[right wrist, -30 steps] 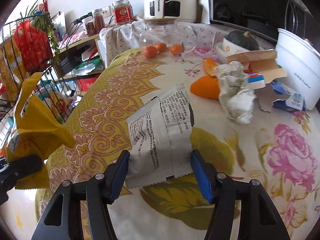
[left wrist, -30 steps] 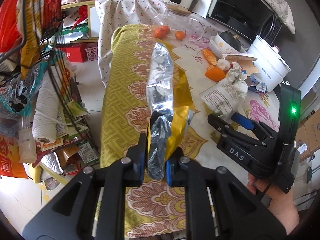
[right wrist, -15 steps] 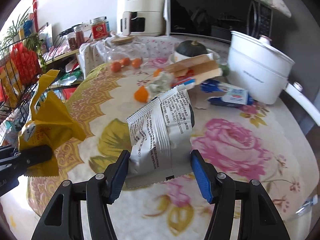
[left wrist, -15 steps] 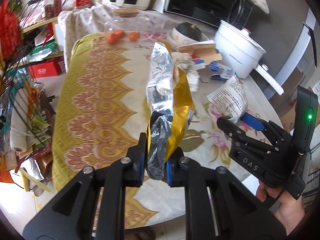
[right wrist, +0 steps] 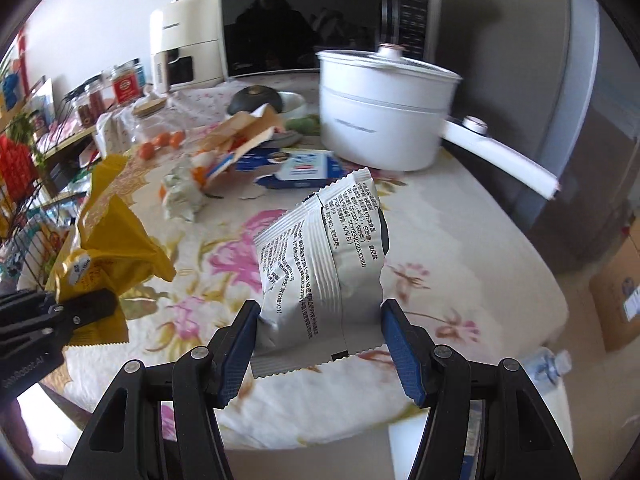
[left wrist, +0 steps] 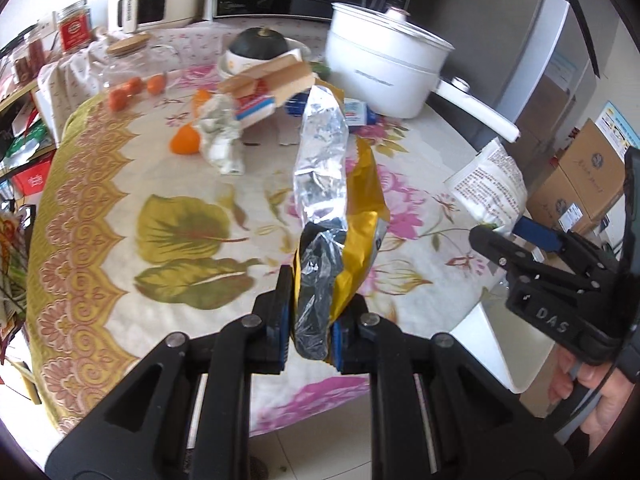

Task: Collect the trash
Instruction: 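Carry both snack bags over the white bin and open both tools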

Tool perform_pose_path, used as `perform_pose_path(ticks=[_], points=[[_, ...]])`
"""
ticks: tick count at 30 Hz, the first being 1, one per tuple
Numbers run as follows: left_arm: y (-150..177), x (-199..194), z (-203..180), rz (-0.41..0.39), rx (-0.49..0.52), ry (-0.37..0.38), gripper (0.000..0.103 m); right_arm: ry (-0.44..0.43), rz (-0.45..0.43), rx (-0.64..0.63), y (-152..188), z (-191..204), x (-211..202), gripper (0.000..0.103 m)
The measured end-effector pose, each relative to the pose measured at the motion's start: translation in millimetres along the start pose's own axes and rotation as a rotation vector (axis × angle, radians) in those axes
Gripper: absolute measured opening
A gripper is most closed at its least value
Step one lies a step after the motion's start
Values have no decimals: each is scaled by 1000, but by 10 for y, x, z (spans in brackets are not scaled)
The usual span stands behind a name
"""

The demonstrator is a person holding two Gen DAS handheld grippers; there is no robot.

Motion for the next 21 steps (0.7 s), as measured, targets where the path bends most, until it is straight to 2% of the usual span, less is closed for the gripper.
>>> perform_pose_path(ticks=[9, 21], points=[[150, 136, -681, 38, 84, 56, 18, 49, 78, 61, 451, -691, -336, 63], [504, 275, -1578, 118, 193, 156, 18, 106, 155, 113, 1044, -1311, -738, 63]])
Point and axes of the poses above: each gripper's, at about its wrist camera, not at the fingertips, and x roughly the way its jaws point, z to its left, y to its underside, the point moved 7 cm from there along x, roughly the way its jaws point, and after that the axes turned 14 degrees about -x, right-handed, at the moved point
